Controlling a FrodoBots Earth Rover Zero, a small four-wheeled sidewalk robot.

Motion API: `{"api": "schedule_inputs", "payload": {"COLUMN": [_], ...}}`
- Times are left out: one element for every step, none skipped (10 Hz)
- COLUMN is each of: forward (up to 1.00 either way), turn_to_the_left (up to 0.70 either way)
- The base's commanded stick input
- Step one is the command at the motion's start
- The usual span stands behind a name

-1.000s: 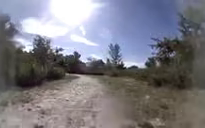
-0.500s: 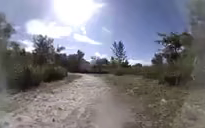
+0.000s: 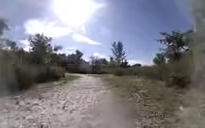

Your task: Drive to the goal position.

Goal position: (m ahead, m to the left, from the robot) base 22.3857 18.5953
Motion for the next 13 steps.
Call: {"api": "schedule_inputs", "payload": {"forward": [0.85, 0.85, 0.85, 0.85, 0.85, 0.85, 0.85, 0.85, 0.85, 0.85, 0.85, 0.85, 0.85], "turn_to_the_left": [0.00, 0.00, 0.00, 0.00, 0.00, 0.00, 0.00, 0.00, 0.00, 0.00, 0.00, 0.00, 0.00]}}
